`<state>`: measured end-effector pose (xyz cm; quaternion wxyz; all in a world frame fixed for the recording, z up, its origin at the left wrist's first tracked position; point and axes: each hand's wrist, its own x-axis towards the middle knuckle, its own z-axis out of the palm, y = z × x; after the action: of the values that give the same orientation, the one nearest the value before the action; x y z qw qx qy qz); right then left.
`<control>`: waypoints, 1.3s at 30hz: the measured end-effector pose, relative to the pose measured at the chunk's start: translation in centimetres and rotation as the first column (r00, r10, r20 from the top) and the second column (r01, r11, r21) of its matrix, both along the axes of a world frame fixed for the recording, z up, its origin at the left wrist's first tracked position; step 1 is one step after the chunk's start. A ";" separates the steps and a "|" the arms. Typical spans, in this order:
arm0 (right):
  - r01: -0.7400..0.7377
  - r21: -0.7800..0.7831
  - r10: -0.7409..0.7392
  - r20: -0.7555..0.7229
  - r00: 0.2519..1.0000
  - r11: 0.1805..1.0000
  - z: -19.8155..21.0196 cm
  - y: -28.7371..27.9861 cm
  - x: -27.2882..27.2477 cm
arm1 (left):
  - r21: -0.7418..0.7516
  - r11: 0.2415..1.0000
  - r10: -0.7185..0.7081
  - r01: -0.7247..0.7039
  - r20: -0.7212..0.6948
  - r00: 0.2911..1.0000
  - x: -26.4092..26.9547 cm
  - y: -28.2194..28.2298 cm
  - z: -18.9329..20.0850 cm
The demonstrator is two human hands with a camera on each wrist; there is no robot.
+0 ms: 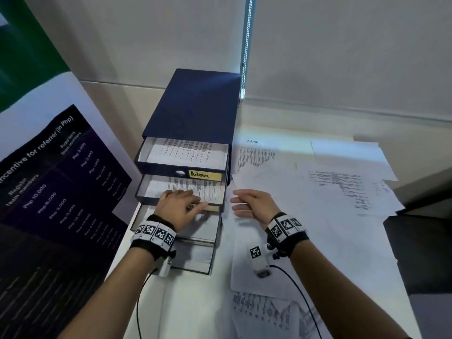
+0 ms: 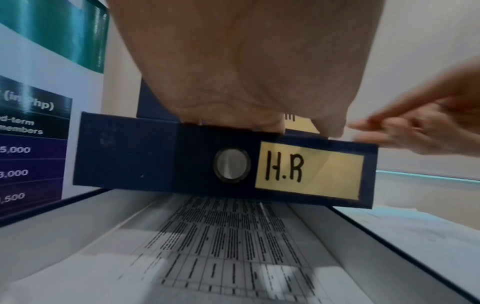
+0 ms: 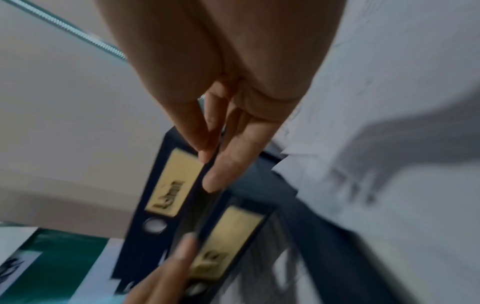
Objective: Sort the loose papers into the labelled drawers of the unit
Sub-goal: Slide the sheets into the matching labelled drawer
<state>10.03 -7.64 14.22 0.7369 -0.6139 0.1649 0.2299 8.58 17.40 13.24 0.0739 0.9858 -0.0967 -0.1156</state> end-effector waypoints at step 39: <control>0.331 -0.800 0.526 0.584 0.618 0.500 -4.2 -12.1 -10.2 | -0.619 -0.097 -0.006 -0.779 -0.782 0.623 -2.2 -23.7 -0.6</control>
<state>-0.16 -19.77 10.03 0.3052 -0.9361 -0.1208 -0.1265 6.38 -6.30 12.66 0.7684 0.5435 0.2015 -0.2712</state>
